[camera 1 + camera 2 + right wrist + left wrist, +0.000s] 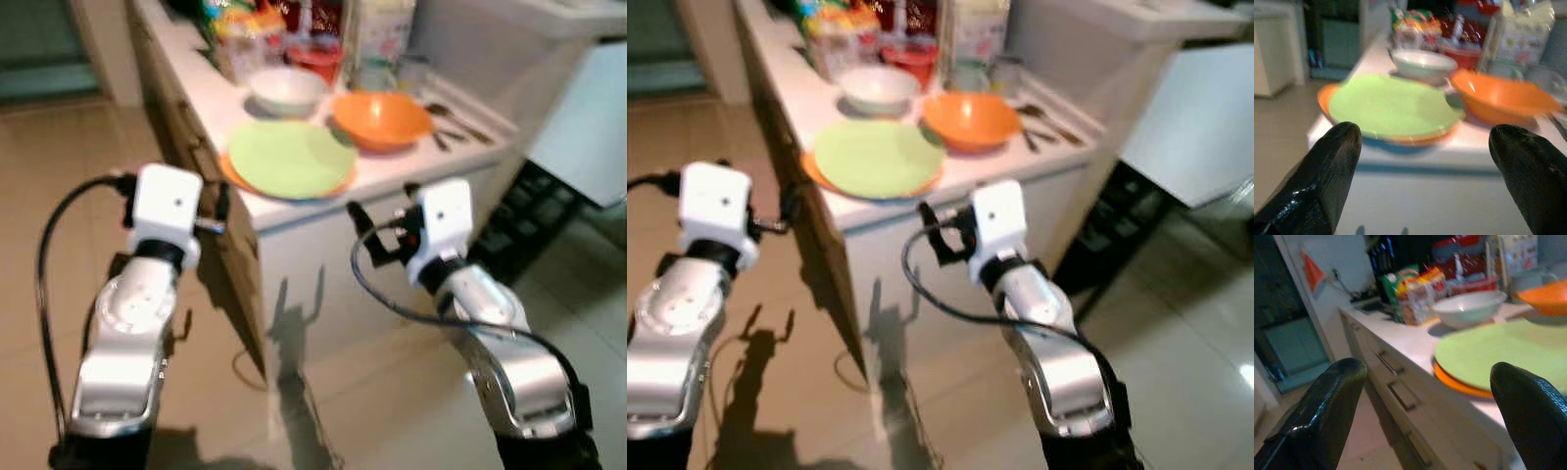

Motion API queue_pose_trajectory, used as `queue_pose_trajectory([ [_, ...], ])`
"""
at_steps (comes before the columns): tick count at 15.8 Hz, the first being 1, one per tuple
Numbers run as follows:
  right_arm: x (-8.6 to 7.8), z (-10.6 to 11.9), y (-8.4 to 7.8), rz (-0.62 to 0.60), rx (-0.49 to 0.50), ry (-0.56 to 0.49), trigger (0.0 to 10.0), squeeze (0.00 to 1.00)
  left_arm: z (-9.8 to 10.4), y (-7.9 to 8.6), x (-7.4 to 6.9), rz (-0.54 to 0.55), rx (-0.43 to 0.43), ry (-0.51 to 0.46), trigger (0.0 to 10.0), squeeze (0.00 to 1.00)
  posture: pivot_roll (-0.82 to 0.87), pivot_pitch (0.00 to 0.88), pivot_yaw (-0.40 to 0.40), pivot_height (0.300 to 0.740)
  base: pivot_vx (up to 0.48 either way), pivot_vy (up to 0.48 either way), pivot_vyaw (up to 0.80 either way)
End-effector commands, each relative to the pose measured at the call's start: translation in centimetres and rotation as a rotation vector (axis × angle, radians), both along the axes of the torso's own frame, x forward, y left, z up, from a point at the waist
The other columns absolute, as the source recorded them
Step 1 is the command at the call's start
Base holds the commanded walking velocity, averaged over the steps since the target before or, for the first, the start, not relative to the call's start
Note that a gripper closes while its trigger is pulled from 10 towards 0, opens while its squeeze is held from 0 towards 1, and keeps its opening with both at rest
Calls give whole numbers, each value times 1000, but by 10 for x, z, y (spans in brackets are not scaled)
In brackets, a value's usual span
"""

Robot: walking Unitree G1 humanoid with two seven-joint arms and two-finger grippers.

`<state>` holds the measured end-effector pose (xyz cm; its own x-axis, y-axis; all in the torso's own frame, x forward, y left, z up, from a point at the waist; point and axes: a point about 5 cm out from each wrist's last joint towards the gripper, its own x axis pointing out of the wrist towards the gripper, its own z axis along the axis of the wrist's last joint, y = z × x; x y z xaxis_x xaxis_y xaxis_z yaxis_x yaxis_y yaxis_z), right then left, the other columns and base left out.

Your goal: Setting the table

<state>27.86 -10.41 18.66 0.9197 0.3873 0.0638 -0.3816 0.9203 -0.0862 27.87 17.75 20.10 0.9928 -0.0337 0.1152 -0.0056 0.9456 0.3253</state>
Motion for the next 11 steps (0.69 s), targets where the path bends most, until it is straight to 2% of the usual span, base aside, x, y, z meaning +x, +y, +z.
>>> queue_pose_trajectory([
  [1, 1, 2, -9, -29, -22, -10, 10000, 0, 4, -8, 1, -28, -9, -12, 10000, 0, 69, 0, -16, 740, 409, 0, 800],
  [6, 1, 2, -18, -55, -43, 0, 10000, 0, 3, -11, 0, -46, -15, -5, 10000, 0, 65, 0, -15, 740, 405, 0, 0],
  [7, -5, 0, -18, -16, -90, 11, 10000, 0, 2, -11, 0, -49, -14, -4, 10000, 0, 67, 0, -17, 740, 390, 0, 0],
  [9, -16, 1, -20, 35, -107, 28, 10000, 0, 2, -11, 0, -54, -13, -1, 10000, 0, 65, 0, -17, 740, 364, 0, 0],
  [11, -19, 1, -25, 38, -113, 61, 10000, 0, -1, -12, 0, -80, -49, 22, 10000, 0, 56, 0, -10, 740, 0, 0, 0],
])
